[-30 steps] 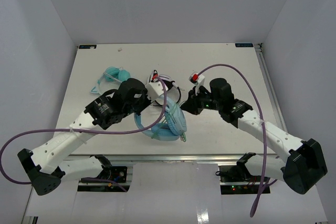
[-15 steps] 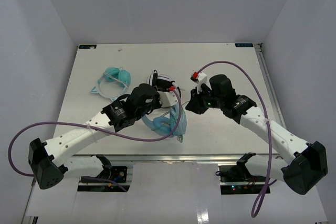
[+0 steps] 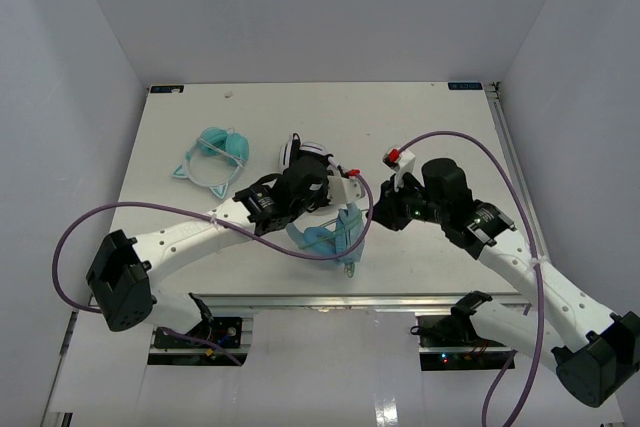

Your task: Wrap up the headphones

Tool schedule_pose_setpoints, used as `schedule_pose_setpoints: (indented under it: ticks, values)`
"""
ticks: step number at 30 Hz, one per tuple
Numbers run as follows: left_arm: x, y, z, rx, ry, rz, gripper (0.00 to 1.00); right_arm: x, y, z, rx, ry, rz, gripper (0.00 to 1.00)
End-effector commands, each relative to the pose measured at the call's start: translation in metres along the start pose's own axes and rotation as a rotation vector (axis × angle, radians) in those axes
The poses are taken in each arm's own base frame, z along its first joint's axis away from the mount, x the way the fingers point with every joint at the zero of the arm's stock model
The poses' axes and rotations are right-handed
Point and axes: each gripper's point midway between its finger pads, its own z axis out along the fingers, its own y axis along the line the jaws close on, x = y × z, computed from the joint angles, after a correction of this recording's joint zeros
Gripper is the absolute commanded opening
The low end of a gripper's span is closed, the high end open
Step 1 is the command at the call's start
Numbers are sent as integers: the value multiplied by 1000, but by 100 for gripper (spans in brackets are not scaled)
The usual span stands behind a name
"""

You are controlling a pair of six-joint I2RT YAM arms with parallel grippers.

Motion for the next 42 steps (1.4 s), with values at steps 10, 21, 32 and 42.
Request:
schedule_pose_setpoints:
  ticks: [10, 21, 32, 42]
  values:
    - [24, 3, 13, -40, 177, -53, 0, -45, 32, -22, -129, -282, 11, 8]
    - [11, -17, 36, 36, 201, -147, 0, -49, 27, -16, -97, -364, 37, 8]
    - [-12, -35, 70, 108, 185, -201, 1, -36, -20, -13, 150, -404, 147, 8]
    - [-58, -42, 138, 170, 156, -157, 12, -4, -86, -7, 467, -433, 234, 8]
